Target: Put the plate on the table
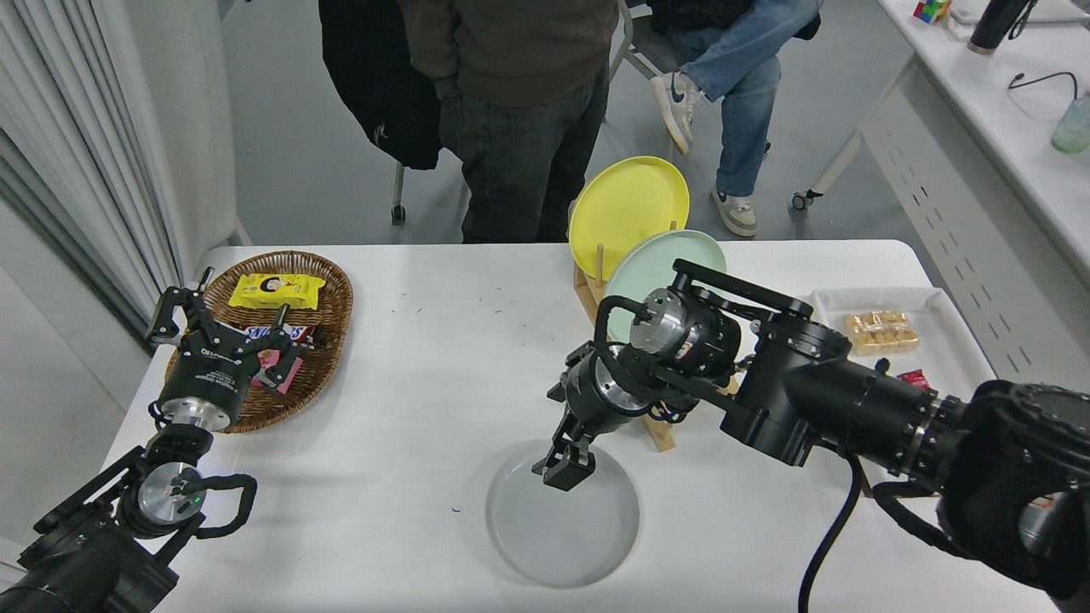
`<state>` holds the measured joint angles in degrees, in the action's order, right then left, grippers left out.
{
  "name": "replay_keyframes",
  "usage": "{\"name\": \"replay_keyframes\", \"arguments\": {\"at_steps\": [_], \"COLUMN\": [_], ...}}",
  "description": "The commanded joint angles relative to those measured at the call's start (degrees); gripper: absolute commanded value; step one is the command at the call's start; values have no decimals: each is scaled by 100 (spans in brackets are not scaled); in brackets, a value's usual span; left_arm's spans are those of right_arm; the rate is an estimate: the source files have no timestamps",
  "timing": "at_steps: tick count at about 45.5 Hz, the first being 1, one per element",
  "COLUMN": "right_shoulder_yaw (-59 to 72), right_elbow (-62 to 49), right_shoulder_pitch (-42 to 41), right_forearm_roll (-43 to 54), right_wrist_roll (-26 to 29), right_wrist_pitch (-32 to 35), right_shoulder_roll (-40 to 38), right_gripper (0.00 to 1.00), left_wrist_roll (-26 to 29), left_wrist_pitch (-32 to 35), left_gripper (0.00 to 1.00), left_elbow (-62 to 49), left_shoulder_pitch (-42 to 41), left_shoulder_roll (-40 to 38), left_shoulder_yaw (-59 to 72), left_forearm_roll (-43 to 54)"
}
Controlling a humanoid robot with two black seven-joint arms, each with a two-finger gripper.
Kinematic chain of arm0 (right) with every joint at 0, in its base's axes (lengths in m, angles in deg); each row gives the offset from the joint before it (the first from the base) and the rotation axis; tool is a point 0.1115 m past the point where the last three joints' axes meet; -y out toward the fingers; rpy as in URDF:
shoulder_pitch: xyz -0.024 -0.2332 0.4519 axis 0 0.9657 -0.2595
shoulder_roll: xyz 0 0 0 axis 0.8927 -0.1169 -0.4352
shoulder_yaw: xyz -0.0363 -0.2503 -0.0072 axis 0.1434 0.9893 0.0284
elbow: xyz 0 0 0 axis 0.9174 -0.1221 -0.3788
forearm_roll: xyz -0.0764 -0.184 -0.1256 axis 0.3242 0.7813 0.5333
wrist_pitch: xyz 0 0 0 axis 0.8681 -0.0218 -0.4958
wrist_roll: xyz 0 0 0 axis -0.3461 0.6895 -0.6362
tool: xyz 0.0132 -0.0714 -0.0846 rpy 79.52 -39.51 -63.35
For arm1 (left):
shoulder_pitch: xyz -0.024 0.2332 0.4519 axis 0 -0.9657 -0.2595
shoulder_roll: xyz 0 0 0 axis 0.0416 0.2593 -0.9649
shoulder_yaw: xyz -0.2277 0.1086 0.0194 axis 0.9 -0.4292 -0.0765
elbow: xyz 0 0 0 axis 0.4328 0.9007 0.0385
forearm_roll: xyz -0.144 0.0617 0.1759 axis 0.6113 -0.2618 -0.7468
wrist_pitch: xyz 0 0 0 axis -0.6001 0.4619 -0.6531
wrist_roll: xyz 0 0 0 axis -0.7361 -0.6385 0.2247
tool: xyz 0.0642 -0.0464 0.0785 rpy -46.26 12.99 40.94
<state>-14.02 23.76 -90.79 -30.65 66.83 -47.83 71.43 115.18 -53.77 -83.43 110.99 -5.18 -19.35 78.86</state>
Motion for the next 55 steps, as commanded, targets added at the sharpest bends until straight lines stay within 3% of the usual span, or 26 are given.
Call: {"name": "replay_keyframes", "arguments": {"at_steps": [1,13,18,40,50,55], "right_shoulder_yaw": [7,-10,-90,-968,-1223,-1408], "right_elbow": [232,179,135,-76,-190,-410], "right_shoulder_pitch": [-147,-305,-366,-534,-560,-604], "right_forearm_roll": [976,1626,2118,3287,4096,4141], "right_wrist_roll": [-23,-58,-58,-198,-1147,-1323], "right_wrist_pitch": [405,2339,2823,3078,3254,3474], "right_shoulder_roll": [1,-96,-228,-904,-1432,-1607], "right_gripper": [99,99,99,99,99,99], "left_wrist_roll": [0,0,0,0,0,0], "left_wrist_pitch": [0,0,0,0,0,0], "left_gripper": [98,98,98,98,98,98], "left_elbow": [0,0,0,0,0,0], "left_shoulder_pitch": [0,0,0,0,0,0], "left_shoulder_roll": [0,0,0,0,0,0], "left_shoulder_yaw": [0,0,0,0,0,0], "left_forearm_roll": [0,0,0,0,0,0]}}
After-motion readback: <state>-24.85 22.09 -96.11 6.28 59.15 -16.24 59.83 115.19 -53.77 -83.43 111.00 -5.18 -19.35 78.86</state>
